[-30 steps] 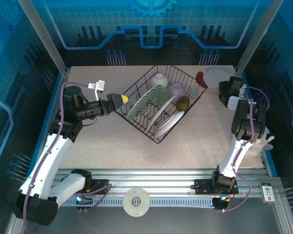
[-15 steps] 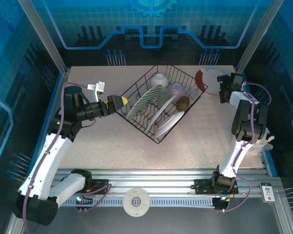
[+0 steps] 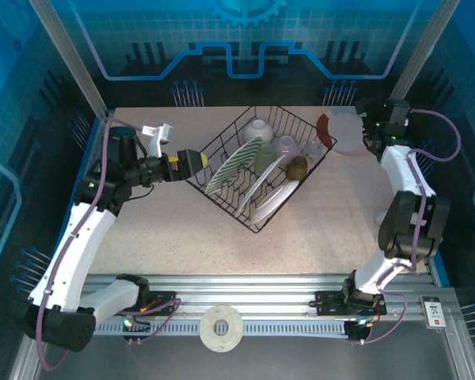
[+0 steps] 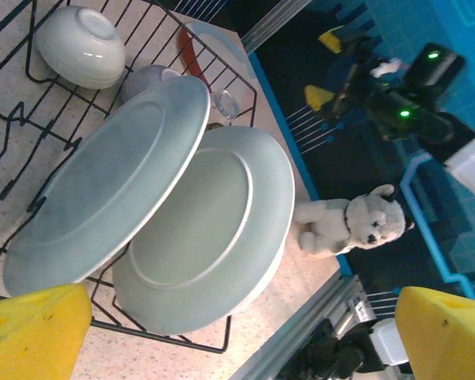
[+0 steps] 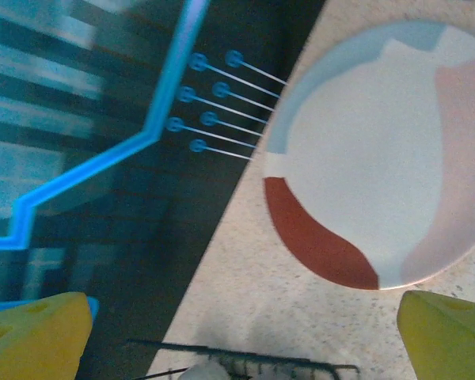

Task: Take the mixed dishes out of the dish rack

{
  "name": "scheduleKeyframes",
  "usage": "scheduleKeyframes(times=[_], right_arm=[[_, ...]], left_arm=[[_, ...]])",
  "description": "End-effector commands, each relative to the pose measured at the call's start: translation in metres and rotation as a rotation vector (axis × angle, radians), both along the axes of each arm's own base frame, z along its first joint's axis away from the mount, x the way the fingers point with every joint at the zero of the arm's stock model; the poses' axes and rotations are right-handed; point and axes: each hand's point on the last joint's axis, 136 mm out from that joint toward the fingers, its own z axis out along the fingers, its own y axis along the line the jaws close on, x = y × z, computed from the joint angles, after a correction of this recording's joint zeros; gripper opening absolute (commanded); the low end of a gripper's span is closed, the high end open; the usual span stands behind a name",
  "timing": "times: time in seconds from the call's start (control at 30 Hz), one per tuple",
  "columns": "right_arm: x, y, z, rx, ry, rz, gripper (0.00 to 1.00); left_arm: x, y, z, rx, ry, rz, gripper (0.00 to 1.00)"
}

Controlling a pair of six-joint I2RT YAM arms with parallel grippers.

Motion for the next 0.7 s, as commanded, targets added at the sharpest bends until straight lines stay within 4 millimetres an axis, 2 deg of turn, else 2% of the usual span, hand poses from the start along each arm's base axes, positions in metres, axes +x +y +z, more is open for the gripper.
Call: scheduleKeyframes(times=[0.0, 0.17, 0.3, 0.4, 0.57, 0.67], right_arm=[[-0.023, 0.017, 0.031, -0.056, -0.053, 0.053, 1.0], [-0.065, 0.038, 0.075, -0.137, -0.161, 0.118, 1.0], [-0.111, 0.062, 0.106, -0.234, -0.24, 0.199, 1.0], [-0.144, 0.084, 0.118, -0.268, -0.281, 0.29, 1.0], [-0.193, 0.122, 0.119, -0.28, -0.35, 0.483, 1.0], [-0.224, 0.134, 0.12, -0.33, -0.363, 0.546, 1.0]], left_arm=[[0.004, -0.003, -0.004, 0.117, -0.03, -0.018, 0.98], [0.013, -0.013, -0.01, 0.254, -0.072, -0.048, 0.99], [0.023, -0.015, -0.017, 0.342, -0.08, -0.059, 0.99], [0.029, -0.019, -0.019, 0.422, -0.115, -0.082, 0.99], [0.037, -0.025, -0.026, 0.505, -0.149, -0.124, 0.99], [0.04, -0.025, -0.03, 0.557, -0.173, -0.136, 0.99]])
